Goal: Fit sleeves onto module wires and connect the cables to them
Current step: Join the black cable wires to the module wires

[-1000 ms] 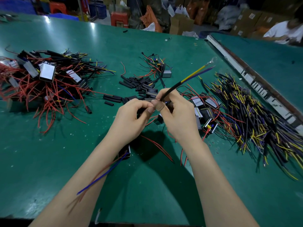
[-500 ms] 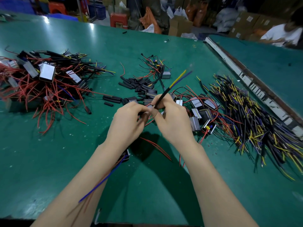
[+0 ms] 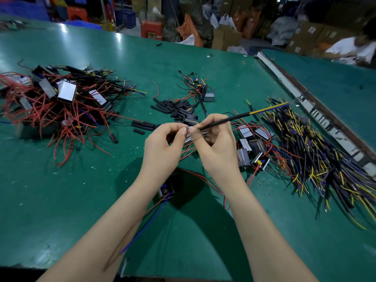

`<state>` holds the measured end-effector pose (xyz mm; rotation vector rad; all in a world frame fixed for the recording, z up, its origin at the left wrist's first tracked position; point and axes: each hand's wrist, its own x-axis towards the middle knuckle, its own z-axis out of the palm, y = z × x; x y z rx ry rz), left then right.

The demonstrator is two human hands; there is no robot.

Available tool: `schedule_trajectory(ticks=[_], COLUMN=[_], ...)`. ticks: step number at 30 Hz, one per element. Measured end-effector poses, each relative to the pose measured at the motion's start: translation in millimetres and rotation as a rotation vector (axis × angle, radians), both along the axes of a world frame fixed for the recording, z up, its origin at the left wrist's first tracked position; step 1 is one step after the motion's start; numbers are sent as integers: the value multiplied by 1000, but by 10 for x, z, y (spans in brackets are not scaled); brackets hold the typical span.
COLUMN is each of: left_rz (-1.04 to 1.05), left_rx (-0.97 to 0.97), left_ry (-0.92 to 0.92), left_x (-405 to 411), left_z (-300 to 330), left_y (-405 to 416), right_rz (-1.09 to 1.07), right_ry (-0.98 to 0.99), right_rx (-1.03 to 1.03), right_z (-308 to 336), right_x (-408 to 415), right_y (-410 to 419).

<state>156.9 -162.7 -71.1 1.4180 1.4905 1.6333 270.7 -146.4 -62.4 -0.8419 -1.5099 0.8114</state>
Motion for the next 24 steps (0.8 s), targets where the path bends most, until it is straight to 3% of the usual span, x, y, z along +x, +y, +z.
schedule_trajectory(ticks=[5, 10, 14, 24], left_rz=[-15, -85, -123, -22], left_rx=[51, 74, 65, 158], left_ry=[-90, -176, -221, 88], left_x=[8, 8, 30, -21], left_z=[7, 29, 37, 8], left_y=[-21, -36, -43, -14], right_rz=[68, 134, 120, -47], right_ry=[21, 177, 144, -124], right_rx=[-84, -192, -181, -12], right_z=[25, 79, 86, 81], right_x=[4, -7, 12, 33], right_y=[7, 35, 36, -23])
